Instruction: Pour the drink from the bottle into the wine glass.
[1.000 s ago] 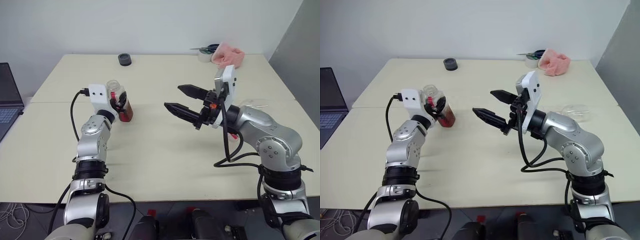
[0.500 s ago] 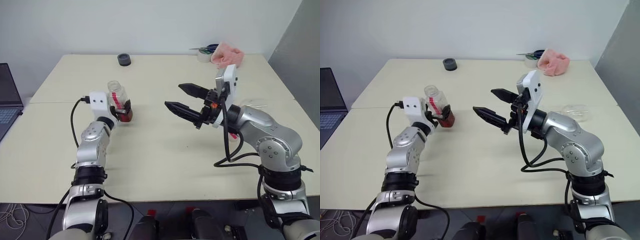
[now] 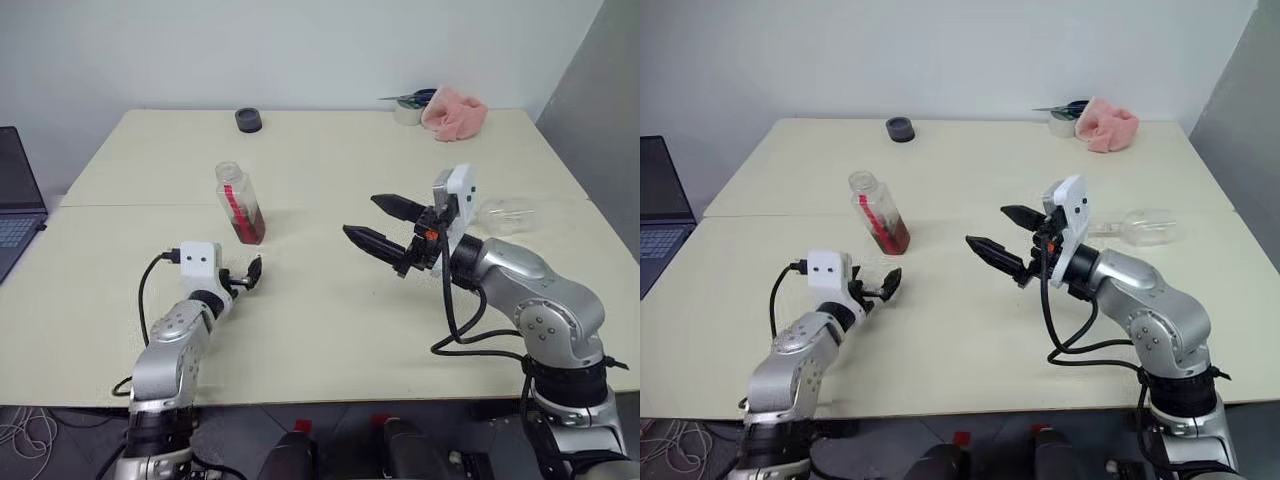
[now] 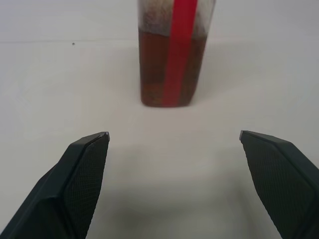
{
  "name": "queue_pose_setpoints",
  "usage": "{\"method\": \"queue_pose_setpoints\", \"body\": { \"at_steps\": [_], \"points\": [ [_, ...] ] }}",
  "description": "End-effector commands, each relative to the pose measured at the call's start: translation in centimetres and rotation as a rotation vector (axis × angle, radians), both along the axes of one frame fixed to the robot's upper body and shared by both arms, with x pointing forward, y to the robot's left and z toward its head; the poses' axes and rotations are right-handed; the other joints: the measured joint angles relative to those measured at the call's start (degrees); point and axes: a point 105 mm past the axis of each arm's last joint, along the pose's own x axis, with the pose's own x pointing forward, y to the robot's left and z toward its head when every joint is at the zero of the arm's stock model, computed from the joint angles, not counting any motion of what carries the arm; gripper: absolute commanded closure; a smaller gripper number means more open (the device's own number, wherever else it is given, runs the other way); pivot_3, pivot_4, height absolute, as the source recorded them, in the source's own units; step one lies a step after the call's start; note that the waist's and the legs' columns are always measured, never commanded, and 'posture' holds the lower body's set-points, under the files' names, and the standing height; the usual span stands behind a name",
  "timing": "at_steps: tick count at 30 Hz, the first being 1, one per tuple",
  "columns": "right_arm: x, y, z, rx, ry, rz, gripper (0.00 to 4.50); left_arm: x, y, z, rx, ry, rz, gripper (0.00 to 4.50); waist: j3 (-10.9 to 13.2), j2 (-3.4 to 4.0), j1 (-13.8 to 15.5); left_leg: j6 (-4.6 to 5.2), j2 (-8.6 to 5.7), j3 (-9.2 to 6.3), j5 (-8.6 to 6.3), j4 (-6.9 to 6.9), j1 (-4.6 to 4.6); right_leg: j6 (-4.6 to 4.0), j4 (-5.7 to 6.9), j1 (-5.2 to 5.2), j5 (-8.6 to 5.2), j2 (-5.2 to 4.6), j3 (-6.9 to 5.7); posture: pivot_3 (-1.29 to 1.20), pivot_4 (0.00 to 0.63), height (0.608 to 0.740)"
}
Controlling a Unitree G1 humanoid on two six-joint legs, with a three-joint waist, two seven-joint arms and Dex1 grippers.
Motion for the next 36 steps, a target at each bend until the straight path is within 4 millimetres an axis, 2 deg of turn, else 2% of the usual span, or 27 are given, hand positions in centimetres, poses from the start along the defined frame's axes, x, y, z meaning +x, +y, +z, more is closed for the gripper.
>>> {"method": "queue_pose_setpoints", "body": {
  "at_steps": [1,3,6,8,12,16,19,23,26,32,36],
  "points": [
    [1.0,-3.0,0.2,0.027,-0.014,-0.161,0.00,-1.9,-3.0,3.2,0.044,-0.063,-0.231,0.03,0.0,0.01,0.0,0.00,-0.01,0.02,0.00,0.00,0.00,0.00,-0.01,0.01,0.00,0.00,0.02,0.00,0.150,0.740],
    [2.4,-5.2,-0.7,0.028,0.019,-0.299,0.00,-2.9,-4.7,5.0,0.040,-0.100,-0.362,0.03,0.0,0.00,0.1,0.00,-0.01,0.03,0.00,0.01,0.00,0.00,0.00,0.01,0.00,0.00,0.03,0.00,0.150,0.740],
    [5.4,-11.0,-2.1,0.109,0.119,-0.662,0.00,-3.5,-6.5,7.1,0.081,-0.148,-0.492,0.03,0.0,0.00,0.1,0.00,0.00,0.03,0.00,0.03,0.07,0.00,0.01,0.09,0.00,0.02,0.02,0.00,0.150,0.740],
    [6.1,-14.2,-3.1,0.200,0.197,-0.822,0.00,-3.9,-7.8,8.4,0.074,-0.176,-0.575,0.03,0.0,0.01,0.1,0.00,0.01,0.05,0.01,0.02,0.09,0.00,0.04,0.10,0.00,0.08,0.04,0.00,0.150,0.740],
    [6.7,-17.3,-6.0,0.376,0.392,-0.977,0.00,-4.3,-9.9,10.5,0.003,-0.213,-0.704,0.03,0.0,0.04,-0.1,-0.01,0.07,0.13,0.01,-0.02,0.08,-0.01,0.03,0.06,0.00,0.14,0.11,0.00,0.150,0.740],
    [7.2,-18.6,-8.0,0.501,0.530,-1.063,0.00,-4.2,-10.5,10.5,0.004,-0.200,-0.759,0.03,0.0,0.17,-0.6,0.00,0.15,0.35,0.01,-0.06,0.16,-0.01,0.09,0.04,0.00,0.22,0.17,0.00,0.150,0.740],
    [7.9,-19.3,-8.3,0.671,0.618,-1.088,0.00,-3.8,-10.5,10.8,0.009,-0.202,-0.773,0.03,0.0,0.21,-0.5,0.01,0.14,0.41,0.01,-0.05,0.16,-0.01,0.12,0.03,0.01,0.25,0.18,0.00,0.150,0.740],
    [8.9,-18.6,-7.7,0.833,0.674,-1.052,0.00,-3.6,-10.4,11.3,0.013,-0.207,-0.790,0.03,0.0,0.22,-0.5,0.09,0.13,0.45,-0.03,-0.03,0.15,-0.01,0.11,0.03,0.00,0.26,0.17,0.00,0.150,0.740],
    [9.8,-17.4,-7.3,0.899,0.712,-1.008,0.00,-3.6,-10.8,11.2,0.012,-0.204,-0.812,0.03,0.0,0.23,-0.5,0.10,0.14,0.46,-0.04,-0.03,0.14,-0.01,0.10,0.03,0.00,0.26,0.17,0.00,0.150,0.740],
    [11.5,-15.3,-7.8,0.909,0.765,-0.976,0.00,-3.7,-11.8,11.0,0.010,-0.200,-0.860,0.03,0.0,0.24,-0.5,0.13,0.13,0.47,-0.05,-0.02,0.14,-0.01,0.10,0.03,0.00,0.26,0.17,0.00,0.150,0.740],
    [12.6,-15.0,-8.3,0.925,0.778,-1.001,0.00,-3.2,-11.6,10.8,0.030,-0.205,-0.839,0.03,0.0,0.24,-0.8,0.13,0.13,0.47,-0.05,-0.03,0.14,-0.01,0.11,0.02,0.00,0.26,0.18,0.00,0.150,0.740]
  ]
}}
